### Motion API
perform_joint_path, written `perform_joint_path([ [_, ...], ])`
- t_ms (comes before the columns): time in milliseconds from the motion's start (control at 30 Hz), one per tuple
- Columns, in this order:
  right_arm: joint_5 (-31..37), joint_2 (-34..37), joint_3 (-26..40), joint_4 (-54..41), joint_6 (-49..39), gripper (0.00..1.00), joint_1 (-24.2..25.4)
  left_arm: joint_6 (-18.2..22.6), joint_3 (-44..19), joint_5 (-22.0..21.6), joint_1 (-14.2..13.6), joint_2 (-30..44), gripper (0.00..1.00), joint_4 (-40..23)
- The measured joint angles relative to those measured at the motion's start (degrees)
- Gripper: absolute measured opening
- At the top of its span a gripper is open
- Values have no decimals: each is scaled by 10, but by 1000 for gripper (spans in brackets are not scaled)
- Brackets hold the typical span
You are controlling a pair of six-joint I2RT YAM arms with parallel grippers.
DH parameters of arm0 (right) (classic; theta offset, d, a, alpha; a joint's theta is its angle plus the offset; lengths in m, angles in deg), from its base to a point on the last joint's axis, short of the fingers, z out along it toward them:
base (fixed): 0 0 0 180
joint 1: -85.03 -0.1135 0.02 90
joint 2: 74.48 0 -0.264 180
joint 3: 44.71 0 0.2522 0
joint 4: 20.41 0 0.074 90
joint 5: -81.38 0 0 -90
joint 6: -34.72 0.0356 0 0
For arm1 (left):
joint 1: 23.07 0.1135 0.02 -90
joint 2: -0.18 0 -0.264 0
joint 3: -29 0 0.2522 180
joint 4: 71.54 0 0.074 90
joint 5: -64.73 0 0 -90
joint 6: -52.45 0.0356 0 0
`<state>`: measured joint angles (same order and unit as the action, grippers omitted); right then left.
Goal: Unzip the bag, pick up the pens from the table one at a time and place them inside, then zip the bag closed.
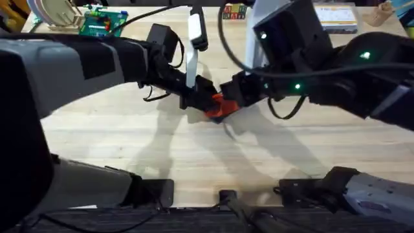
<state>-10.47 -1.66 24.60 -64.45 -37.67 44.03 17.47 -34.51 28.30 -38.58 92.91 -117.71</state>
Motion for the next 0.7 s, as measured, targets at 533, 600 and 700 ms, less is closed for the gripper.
perform_joint_path([
  [533, -18, 0, 0, -28, -67, 33, 203, 0, 0, 0, 0, 0, 43, 0],
  [600, -20, 0, 0, -25, -72, 33, 226, 0, 0, 0, 0, 0, 43, -1],
  [700, -29, 0, 0, -18, -76, 33, 260, 0, 0, 2, 0, 0, 43, 5],
])
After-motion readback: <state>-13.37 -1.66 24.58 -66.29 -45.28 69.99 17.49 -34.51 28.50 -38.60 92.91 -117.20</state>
